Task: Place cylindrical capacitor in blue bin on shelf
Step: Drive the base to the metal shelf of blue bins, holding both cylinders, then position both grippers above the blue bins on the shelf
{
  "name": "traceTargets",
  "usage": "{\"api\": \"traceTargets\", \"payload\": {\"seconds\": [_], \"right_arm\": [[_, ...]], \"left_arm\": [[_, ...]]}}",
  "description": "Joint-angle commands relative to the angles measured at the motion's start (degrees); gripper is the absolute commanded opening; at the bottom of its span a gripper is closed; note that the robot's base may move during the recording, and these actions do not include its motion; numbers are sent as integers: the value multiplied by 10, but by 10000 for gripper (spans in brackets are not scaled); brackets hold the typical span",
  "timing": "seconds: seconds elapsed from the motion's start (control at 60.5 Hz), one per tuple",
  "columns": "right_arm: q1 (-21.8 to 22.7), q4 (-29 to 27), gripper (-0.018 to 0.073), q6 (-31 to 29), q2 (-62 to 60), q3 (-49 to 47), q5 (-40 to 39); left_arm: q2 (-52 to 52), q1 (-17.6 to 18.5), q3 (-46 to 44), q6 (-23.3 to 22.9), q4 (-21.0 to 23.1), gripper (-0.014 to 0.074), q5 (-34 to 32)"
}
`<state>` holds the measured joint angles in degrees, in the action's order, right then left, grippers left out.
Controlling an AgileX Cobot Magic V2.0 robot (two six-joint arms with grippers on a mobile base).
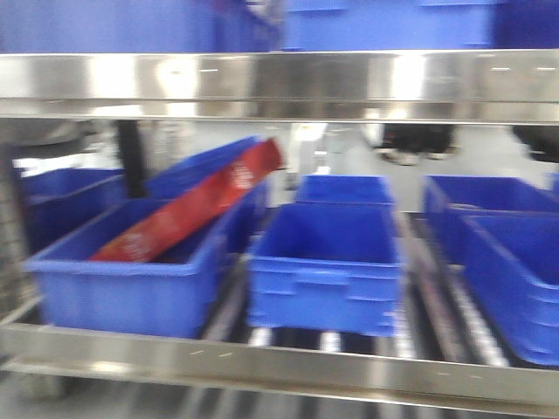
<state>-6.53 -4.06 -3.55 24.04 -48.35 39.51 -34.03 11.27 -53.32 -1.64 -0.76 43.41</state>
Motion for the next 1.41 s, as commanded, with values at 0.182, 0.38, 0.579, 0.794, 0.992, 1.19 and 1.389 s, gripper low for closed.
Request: {"api": "traceTargets", "payload": {"seconds": [0.182, 0.38, 0.579, 0.794, 0.992, 1.19, 1.389], "right_arm": [[-1, 5, -162, -2, 0, -3, -14], [-1, 5, -162, -2, 0, -3, -14], [-1, 5, -162, -2, 0, -3, -14], [-1, 5, -162, -2, 0, -3, -14], [-1, 5, -162, -2, 0, -3, -14], [-1, 5, -162, -2, 0, -3, -14], [-5, 5, -162, -2, 0, -3, -14]], "left_arm": [[2, 4, 0, 0, 2, -111, -12], [2, 4, 0, 0, 2, -111, -12], [2, 4, 0, 0, 2, -111, -12], [2, 4, 0, 0, 2, -111, -12], [2, 4, 0, 0, 2, -111, -12], [2, 4, 0, 0, 2, -111, -12], [2, 4, 0, 0, 2, -111, -12]]}}
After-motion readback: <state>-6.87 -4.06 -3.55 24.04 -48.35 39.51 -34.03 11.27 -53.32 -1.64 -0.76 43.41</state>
